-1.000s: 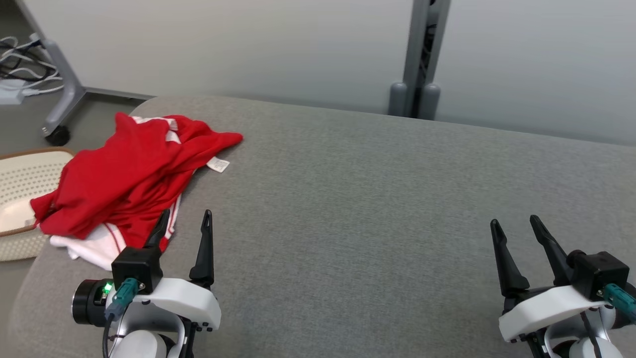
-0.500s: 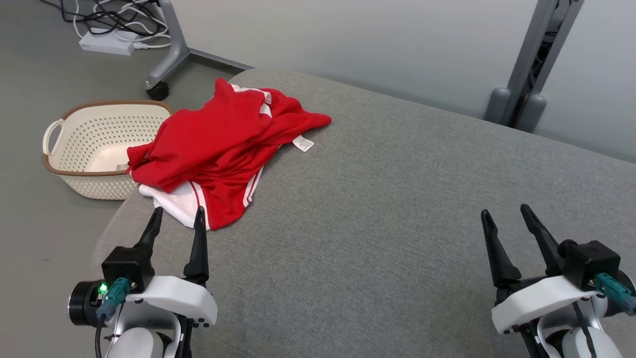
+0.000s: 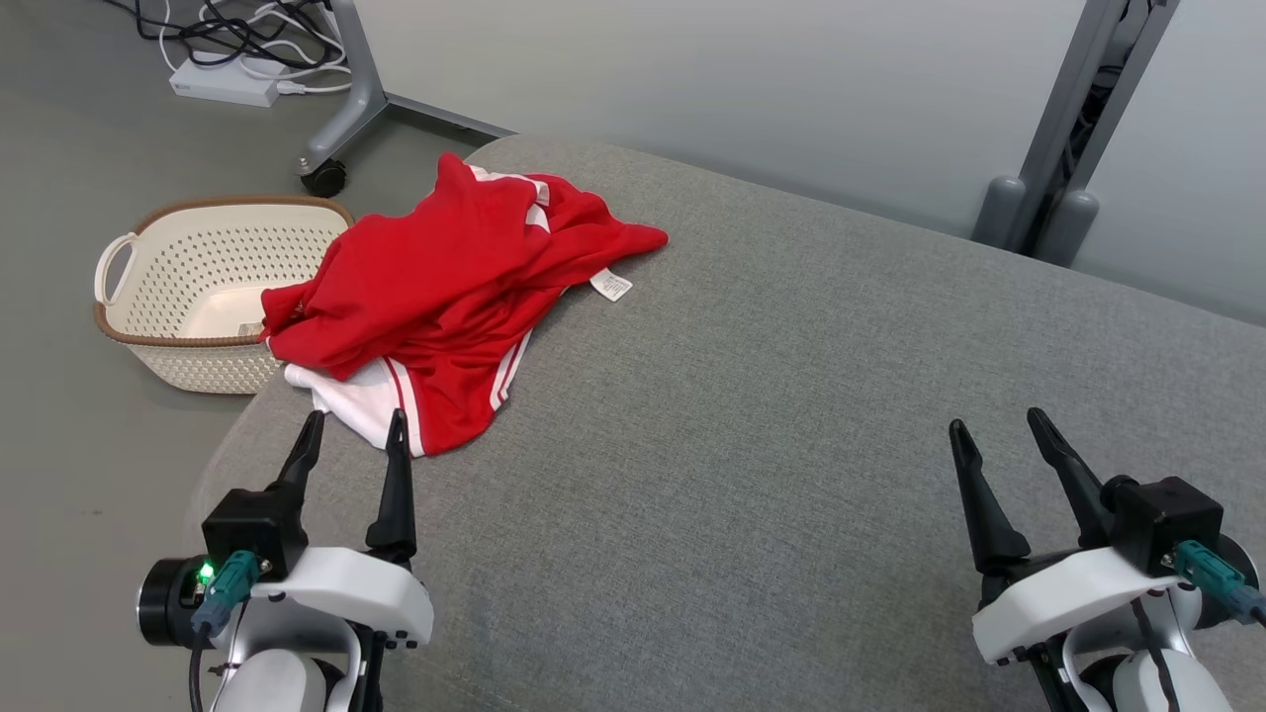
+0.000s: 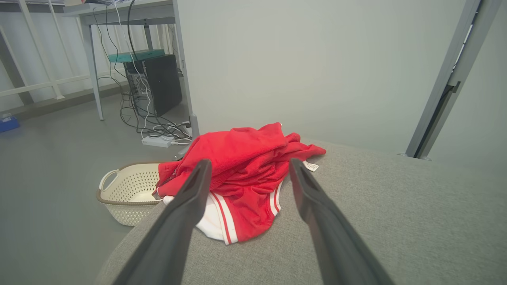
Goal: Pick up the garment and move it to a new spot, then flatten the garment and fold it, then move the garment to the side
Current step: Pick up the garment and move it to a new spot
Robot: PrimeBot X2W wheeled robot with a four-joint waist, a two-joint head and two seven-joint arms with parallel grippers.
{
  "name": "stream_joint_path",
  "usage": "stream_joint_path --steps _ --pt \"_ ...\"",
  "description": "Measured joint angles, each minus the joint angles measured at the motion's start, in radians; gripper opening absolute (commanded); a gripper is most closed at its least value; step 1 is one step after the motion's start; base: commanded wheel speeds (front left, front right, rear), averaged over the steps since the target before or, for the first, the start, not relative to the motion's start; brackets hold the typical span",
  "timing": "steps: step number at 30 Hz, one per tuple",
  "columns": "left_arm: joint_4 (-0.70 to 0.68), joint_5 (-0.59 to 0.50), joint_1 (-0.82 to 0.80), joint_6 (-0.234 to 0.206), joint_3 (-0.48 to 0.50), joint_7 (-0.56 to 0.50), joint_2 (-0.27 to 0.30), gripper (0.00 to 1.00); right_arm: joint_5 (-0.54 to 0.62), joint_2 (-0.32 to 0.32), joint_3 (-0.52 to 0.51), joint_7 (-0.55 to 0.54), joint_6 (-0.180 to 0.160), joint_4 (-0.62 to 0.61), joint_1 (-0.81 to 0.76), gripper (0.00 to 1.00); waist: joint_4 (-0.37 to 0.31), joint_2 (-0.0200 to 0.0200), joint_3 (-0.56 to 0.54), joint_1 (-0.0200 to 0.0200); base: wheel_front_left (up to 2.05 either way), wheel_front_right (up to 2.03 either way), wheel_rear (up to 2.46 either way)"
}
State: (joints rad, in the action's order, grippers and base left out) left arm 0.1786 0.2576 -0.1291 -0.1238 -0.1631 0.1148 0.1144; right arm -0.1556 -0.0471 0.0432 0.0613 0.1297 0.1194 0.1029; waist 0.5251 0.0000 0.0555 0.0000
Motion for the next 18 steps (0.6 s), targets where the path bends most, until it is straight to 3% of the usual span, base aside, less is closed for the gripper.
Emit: stream_joint_path --steps 9,13,18 --pt "-0.061 0.009 -0.136 0.014 0.000 -0.028 0.015 1.00 0.002 0.000 0.006 -0.003 0.000 -0.008 0.002 1.00 -0.007 0.0000 0.018 0.0000 0.00 0.00 0.00" --pt "-0.064 0.036 -0.277 0.046 0.004 -0.114 0.039 1.00 0.005 0.000 0.029 -0.007 0.000 -0.009 0.017 1.00 -0.030 0.0000 0.032 0.0000 0.00 0.00 0.00" --pt "0.055 0.098 -0.453 0.092 0.033 -0.235 0.076 1.00 0.003 0.000 0.041 -0.005 0.000 -0.007 0.035 1.00 -0.081 0.0000 0.057 0.0000 0.00 0.00 0.00"
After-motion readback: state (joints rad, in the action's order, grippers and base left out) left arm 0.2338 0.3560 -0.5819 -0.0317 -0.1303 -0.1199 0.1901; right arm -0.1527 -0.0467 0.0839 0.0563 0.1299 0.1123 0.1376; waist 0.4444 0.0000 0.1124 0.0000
